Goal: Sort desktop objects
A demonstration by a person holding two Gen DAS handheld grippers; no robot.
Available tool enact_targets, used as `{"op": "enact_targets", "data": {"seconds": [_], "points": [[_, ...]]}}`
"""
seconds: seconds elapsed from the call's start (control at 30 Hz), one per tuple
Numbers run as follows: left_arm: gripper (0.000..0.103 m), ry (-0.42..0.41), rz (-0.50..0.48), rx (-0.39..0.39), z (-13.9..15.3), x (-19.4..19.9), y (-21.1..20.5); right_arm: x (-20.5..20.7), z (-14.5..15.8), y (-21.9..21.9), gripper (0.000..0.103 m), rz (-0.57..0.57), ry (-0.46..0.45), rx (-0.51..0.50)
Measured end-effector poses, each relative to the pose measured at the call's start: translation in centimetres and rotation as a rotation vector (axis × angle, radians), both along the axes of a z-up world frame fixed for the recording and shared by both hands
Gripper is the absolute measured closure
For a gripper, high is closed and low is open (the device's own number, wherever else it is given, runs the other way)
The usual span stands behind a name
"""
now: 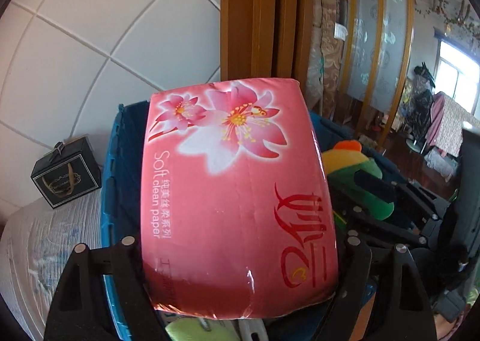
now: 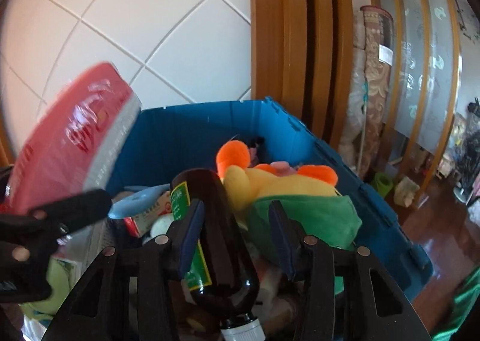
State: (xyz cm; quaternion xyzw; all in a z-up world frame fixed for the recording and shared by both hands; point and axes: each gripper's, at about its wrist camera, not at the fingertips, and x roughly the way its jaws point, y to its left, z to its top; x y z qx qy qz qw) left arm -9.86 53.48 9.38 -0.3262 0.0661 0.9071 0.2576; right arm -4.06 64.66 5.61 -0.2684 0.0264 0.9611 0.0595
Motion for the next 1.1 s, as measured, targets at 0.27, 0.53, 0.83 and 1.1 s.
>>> {"op": "enact_targets", "data": {"seconds": [0.27, 0.53, 0.83, 1.1], "points": [[0.015, 0.006, 0.046, 0.021, -0.3, 1.0, -0.8, 2.5, -0.6, 2.1, 0.002, 0.017, -0.007, -0.033], [0.011, 0.143, 0.093, 0.046, 2.0, 4.6, -2.7, 5.1, 0.4, 2.0, 0.0, 0.014, 0.015, -0.055], [0.007, 0.212, 0.142, 0.065, 2.2, 7.0, -4.7, 7.0, 1.6, 1.6, 0.0, -0.042, 0.035, -0.029], [0.007, 0.178, 0.126, 0.042, 1.2, 7.9, -4.9, 7.8, 1.9, 0.2, 0.0, -0.081, 0.041, 0.073]]}}
